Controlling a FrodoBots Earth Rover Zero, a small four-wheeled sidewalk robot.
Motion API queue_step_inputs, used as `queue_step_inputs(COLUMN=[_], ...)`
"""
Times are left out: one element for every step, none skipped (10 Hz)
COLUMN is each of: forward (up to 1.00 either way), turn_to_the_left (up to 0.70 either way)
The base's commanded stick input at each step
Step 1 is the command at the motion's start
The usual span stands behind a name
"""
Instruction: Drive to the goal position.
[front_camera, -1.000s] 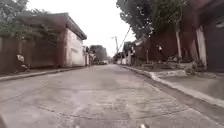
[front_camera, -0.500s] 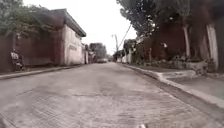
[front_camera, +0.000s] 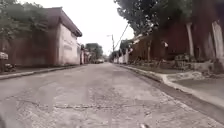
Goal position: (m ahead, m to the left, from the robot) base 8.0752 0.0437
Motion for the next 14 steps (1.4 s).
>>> queue_step_inputs(forward=[1.0,1.0,1.0,1.0,1.0,1.0,1.0,1.0,1.0,1.0,1.0,1.0,1.0,1.0], turn_to_the_left=[0.0,0.0,0.0,0.0,0.0,0.0,0.0,0.0,0.0,0.0,0.0,0.0,0.0,0.0])
